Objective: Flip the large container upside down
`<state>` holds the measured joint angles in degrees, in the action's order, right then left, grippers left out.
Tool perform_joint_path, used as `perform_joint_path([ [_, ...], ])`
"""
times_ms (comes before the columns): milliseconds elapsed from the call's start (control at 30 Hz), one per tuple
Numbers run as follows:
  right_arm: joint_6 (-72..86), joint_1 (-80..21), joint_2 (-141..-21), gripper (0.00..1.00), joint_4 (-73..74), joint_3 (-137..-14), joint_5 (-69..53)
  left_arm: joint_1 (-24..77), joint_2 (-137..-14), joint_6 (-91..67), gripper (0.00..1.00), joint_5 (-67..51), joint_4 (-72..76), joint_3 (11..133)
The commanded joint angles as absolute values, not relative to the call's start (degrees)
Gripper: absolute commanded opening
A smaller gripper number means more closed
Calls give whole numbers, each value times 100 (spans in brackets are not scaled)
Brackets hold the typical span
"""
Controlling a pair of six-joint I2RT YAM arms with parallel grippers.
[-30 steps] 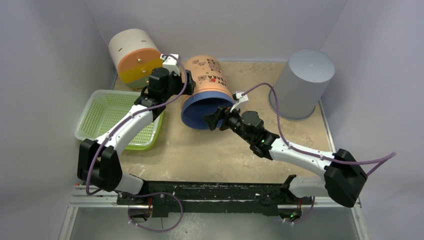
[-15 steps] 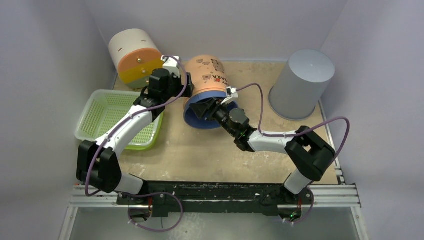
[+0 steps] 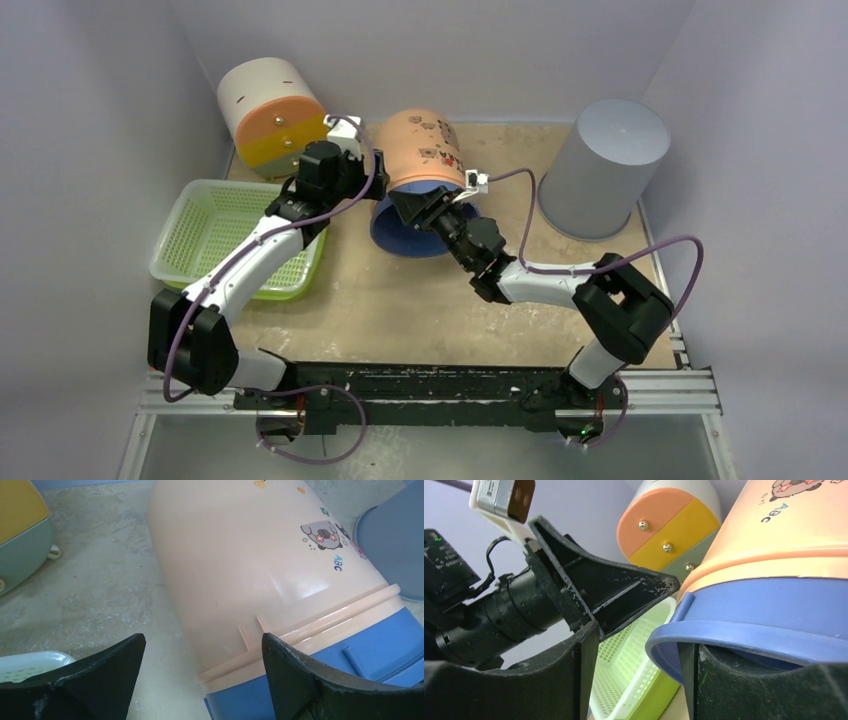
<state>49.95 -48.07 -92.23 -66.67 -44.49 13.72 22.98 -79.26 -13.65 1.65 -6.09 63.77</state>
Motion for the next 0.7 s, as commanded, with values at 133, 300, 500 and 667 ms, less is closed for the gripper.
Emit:
perform_joint_path([
  [133, 5322, -4652, -9303, 56, -6863, -4464, 1908, 2399, -7593, -1162, 84, 294, -701, 6255],
  [300, 5512, -4553, -9470, 46, -6756, -4506, 2046, 2435, -7424, -1159, 84, 324, -787, 6135],
  [500, 5338, -4500, -9475, 0, -6945, -4411, 1691, 2446, -7055, -1041, 84, 470, -1096, 6061],
  [667, 4659, -4373, -9232, 0, -7001, -4410, 815, 2455, -6315, -750, 84, 77, -945, 5698],
])
